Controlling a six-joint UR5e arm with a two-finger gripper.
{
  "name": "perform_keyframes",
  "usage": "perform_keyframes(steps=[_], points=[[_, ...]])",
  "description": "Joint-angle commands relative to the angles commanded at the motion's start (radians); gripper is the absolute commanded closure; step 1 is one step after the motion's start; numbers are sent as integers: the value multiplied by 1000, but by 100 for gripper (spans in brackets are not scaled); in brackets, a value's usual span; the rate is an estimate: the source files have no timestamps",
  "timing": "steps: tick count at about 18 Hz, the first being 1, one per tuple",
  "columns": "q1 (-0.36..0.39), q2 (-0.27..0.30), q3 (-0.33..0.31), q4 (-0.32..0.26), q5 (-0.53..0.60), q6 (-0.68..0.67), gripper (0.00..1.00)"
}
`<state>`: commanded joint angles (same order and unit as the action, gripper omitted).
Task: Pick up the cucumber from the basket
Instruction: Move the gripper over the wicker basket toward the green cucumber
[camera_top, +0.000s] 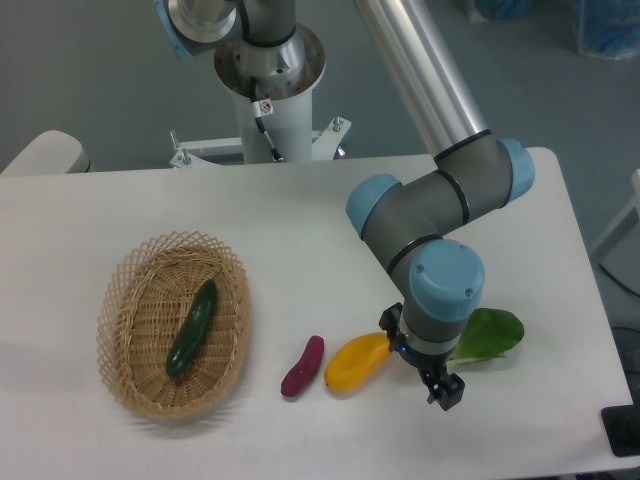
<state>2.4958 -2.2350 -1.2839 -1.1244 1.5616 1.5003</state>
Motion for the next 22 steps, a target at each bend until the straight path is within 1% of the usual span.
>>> perform_keyframes(steps=[7,9,12,13,14,15,17,22], points=[[-11,11,-15,0,2,-15,0],[-24,18,-29,0,2,-73,0],[-61,44,-54,-5,2,-175,0],[-74,58,-69,-5,0,-205,0],[-131,152,-206,-2,-20,-282,0],[-150,169,-228,0,-23,-316,0],[-185,192,-251,0,-41,-385,0],[-276,215,-294,2,-54,-497,0]])
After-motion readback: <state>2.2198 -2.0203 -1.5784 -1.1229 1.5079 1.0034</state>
